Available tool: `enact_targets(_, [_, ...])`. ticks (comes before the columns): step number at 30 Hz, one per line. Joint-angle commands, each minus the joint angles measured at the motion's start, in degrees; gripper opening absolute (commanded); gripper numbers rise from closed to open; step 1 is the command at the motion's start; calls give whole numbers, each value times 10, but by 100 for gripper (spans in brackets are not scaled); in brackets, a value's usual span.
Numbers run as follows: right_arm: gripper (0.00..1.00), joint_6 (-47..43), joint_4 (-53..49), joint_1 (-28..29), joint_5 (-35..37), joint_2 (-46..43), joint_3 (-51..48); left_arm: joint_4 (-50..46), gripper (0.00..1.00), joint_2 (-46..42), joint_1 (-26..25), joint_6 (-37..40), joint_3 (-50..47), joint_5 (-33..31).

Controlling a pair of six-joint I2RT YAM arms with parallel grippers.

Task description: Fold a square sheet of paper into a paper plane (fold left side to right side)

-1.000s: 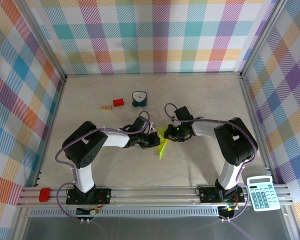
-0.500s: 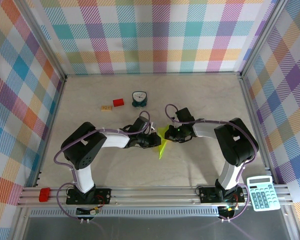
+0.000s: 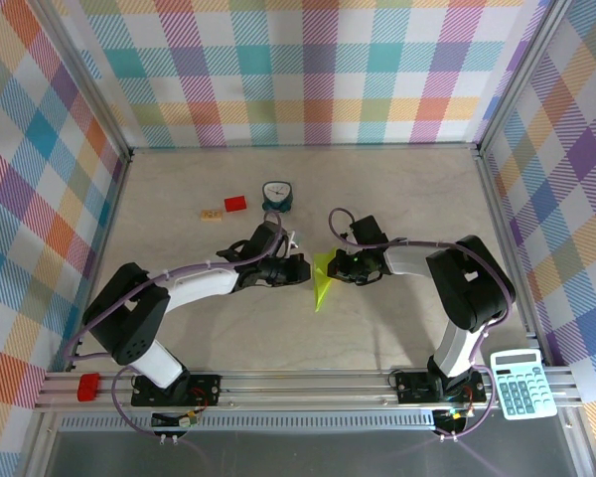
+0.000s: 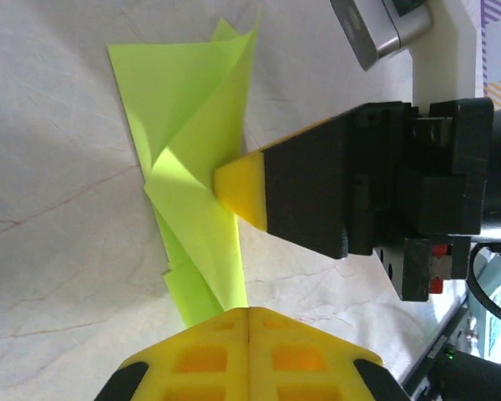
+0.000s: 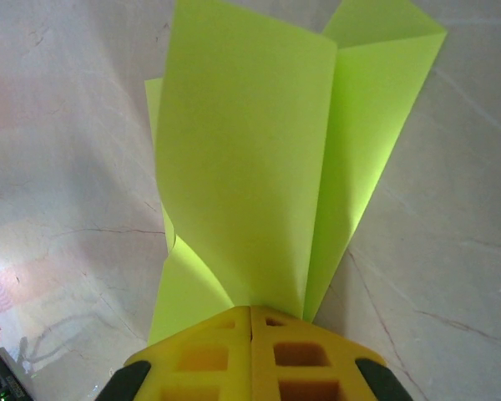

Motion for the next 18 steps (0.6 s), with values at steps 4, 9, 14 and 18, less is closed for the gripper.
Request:
enact_targets(4, [0,-8,-84,6,28,30,-26,23,1,29,-31,-29,27,57])
enact_targets(9, [0,-9,-85,6,26,32,-23,29,0,64,-40,-30,46,68])
enact_targets(14, [0,-9,-86,6,26,34,-22,32,0,93,-43,-29,57,74])
enact_targets(18, [0,-10,-85,6,25,36,-21,20,0,110,-43,-28,58,65])
